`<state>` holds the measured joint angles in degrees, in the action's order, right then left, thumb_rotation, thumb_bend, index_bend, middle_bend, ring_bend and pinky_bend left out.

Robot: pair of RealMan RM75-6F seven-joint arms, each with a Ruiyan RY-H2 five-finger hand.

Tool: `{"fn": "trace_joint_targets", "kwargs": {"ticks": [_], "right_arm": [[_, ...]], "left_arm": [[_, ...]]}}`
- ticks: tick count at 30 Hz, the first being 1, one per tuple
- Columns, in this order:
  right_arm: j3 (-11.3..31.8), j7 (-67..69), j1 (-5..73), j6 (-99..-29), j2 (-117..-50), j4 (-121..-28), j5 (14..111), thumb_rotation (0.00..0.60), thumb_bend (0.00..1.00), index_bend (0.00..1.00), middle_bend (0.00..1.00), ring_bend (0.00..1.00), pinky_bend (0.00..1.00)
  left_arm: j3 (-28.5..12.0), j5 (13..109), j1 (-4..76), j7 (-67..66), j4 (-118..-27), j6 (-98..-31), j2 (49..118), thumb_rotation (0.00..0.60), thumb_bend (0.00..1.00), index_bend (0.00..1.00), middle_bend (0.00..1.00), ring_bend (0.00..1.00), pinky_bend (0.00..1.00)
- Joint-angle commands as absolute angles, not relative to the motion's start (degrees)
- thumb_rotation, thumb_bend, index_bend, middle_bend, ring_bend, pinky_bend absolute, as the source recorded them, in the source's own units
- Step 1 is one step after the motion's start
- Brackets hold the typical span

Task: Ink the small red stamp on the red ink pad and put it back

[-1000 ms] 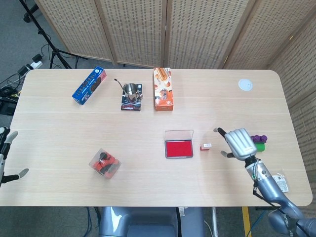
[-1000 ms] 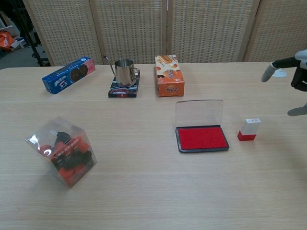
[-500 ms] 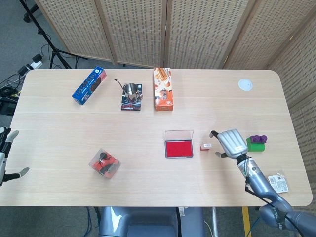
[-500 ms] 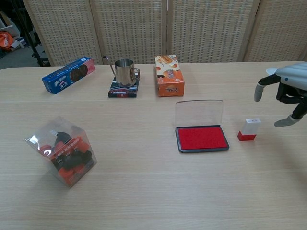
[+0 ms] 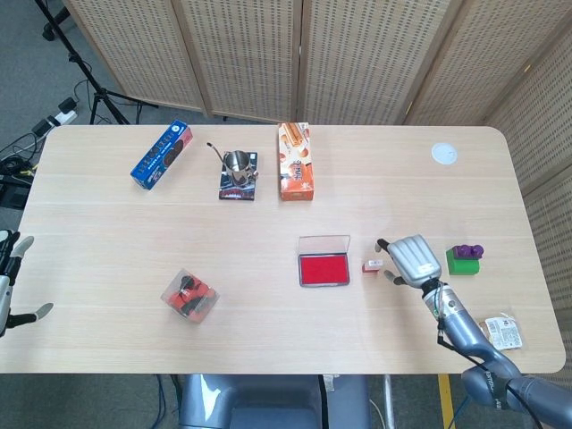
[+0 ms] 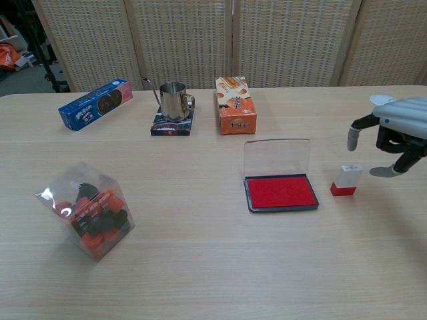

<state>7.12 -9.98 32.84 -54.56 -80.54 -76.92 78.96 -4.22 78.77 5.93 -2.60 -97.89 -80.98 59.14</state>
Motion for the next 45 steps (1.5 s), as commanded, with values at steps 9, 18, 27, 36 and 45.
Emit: {"fn": "trace_joint_targets", "kwargs": {"ticks": [9,18,27,36,45], "right_arm": [[6.54,-11.63,33.98,-53.59,-82.56,-74.45,78.08,0.600,0.34,0.40,0.94,0.97,1.00],[6.38,-12.36,34.47,-53.30,-83.59,-73.92,77.09,0.600,0.34,0.40,0.94,0.97,1.00],[6.20,-12.53,34.82,-53.12,-84.19,-73.17,76.51,0.600,0.36,0.42,0.94,0.97,1.00],[6.11,-13.25,35.24,-52.64,-84.84,-72.83,75.58,0.600,0.36,0.43,0.94,0.97,1.00],[6.31,-13.46,35.72,-52.14,-85.41,-72.19,74.65,0.600,0.39,0.44,0.94,0.97,1.00]], "left_arm": [[-4.13,78.88,5.87,-2.47,-97.85,-81.16,59.09,0.600,0.00,0.00,0.00,0.00,0.00],[-4.10,78.86,5.86,-2.14,-97.82,-81.13,58.93,0.600,0.00,0.00,0.00,0.00,0.00],[-3.98,78.95,5.80,-2.11,-97.87,-81.22,58.90,0.600,0.00,0.00,0.00,0.00,0.00],[-3.92,79.02,5.78,-2.21,-97.90,-81.28,58.88,0.600,0.00,0.00,0.00,0.00,0.00],[-3.94,78.93,5.77,-1.96,-97.84,-81.25,58.80,0.600,0.00,0.00,0.00,0.00,0.00]]}}
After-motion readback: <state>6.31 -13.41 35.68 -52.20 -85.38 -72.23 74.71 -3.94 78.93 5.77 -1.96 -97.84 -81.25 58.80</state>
